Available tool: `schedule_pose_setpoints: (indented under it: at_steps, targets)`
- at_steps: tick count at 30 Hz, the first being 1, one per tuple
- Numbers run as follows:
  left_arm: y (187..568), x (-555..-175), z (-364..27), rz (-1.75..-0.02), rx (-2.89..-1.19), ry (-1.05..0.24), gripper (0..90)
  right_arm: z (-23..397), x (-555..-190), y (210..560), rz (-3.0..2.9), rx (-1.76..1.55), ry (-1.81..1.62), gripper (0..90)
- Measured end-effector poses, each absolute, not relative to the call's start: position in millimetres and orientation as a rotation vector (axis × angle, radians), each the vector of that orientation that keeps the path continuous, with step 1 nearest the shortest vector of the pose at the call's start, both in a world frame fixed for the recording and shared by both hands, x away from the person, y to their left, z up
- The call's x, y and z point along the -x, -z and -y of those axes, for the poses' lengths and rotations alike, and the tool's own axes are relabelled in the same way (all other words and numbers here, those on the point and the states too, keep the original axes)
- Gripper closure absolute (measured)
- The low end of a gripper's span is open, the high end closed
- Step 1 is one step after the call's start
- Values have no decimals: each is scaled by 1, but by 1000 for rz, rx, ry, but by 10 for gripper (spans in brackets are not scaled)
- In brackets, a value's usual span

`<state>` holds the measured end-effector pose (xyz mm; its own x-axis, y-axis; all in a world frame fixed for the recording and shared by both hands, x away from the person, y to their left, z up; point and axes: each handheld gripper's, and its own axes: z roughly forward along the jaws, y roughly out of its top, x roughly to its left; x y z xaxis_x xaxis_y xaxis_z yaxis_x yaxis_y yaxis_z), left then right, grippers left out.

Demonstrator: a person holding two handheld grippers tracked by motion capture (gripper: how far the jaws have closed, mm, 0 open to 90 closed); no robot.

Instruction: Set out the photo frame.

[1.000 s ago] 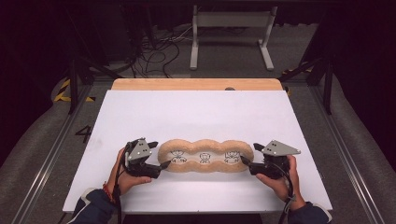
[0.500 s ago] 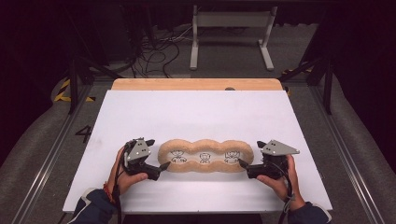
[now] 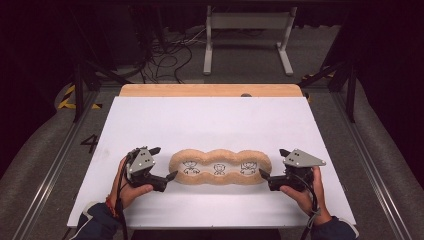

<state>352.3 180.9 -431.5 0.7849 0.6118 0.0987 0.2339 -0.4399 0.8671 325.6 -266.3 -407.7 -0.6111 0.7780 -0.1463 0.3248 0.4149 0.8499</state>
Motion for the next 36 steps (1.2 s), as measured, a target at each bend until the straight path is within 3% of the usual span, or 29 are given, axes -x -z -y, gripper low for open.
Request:
schedule_pose_setpoints:
  at_steps: [36]
  targets:
    - [444, -333, -240, -663, -2038, -536, 60, 311, -306, 421, -2049, -1021, -1011, 59]
